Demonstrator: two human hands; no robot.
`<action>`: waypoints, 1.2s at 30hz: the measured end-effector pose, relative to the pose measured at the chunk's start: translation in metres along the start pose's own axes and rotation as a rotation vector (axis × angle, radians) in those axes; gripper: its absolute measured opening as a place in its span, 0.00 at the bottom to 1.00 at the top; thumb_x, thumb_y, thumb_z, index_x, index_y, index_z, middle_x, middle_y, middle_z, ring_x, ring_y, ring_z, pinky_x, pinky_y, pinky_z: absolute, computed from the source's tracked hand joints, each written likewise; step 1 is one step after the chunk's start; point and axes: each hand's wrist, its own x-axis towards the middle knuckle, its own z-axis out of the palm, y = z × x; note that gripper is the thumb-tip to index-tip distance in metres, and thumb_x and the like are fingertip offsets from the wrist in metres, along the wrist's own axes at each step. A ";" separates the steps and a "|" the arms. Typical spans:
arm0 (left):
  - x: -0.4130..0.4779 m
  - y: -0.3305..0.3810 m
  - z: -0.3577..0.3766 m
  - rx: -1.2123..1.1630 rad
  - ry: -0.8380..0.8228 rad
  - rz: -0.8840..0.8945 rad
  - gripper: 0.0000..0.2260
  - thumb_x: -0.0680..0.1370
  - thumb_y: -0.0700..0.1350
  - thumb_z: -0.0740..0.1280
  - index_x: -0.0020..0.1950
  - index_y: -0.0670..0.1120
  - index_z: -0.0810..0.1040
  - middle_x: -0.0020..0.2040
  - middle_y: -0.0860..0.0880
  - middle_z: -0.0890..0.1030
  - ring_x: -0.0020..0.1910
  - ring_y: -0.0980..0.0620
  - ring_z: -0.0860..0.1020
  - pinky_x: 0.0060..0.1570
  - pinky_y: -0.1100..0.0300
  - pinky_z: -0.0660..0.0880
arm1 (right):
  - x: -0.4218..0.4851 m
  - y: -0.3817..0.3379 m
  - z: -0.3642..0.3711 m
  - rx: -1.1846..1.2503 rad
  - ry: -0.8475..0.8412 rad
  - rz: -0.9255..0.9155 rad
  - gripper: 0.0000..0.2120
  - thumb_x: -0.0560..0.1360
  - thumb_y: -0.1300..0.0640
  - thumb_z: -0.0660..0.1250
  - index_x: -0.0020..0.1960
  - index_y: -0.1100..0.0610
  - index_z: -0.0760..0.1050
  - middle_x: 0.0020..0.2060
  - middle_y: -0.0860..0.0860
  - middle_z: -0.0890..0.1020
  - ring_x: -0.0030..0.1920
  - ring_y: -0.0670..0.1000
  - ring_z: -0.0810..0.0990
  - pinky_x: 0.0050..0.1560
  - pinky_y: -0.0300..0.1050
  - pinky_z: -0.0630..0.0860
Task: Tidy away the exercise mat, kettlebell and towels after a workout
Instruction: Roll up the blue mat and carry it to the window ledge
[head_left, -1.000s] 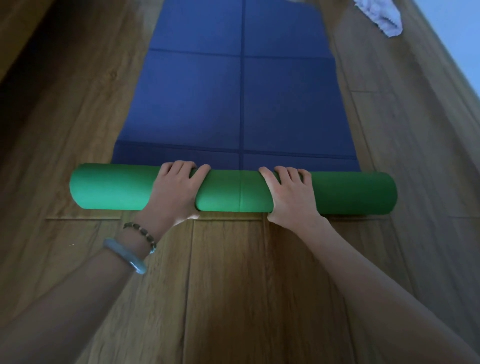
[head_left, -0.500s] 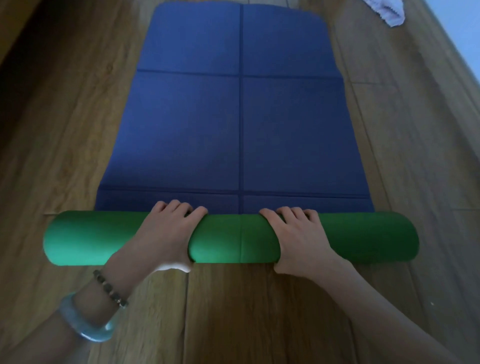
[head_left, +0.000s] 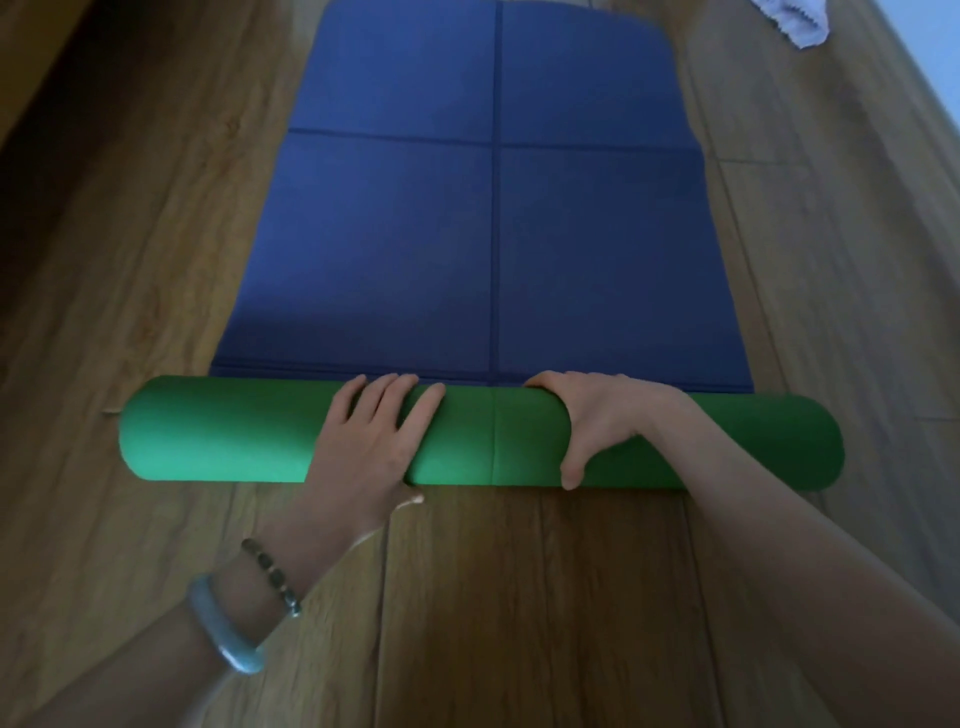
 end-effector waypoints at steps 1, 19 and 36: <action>0.002 -0.001 0.002 0.019 0.028 0.005 0.54 0.46 0.57 0.82 0.67 0.44 0.65 0.60 0.40 0.76 0.59 0.40 0.75 0.61 0.46 0.63 | -0.002 -0.001 0.001 -0.033 0.032 0.014 0.55 0.57 0.45 0.79 0.74 0.44 0.49 0.66 0.49 0.67 0.65 0.53 0.66 0.68 0.55 0.59; 0.045 -0.032 -0.022 -0.081 -0.066 0.057 0.48 0.58 0.60 0.77 0.74 0.49 0.61 0.70 0.47 0.68 0.68 0.46 0.66 0.68 0.52 0.57 | 0.007 0.010 0.065 -0.380 0.824 0.100 0.54 0.54 0.54 0.79 0.73 0.50 0.55 0.64 0.58 0.72 0.65 0.60 0.69 0.66 0.63 0.62; 0.084 -0.040 -0.026 0.021 -0.215 0.023 0.48 0.60 0.60 0.76 0.72 0.51 0.56 0.64 0.50 0.71 0.62 0.48 0.69 0.63 0.52 0.64 | 0.018 0.003 0.038 -0.386 0.780 0.106 0.54 0.63 0.51 0.75 0.76 0.49 0.43 0.71 0.62 0.61 0.73 0.60 0.58 0.72 0.60 0.51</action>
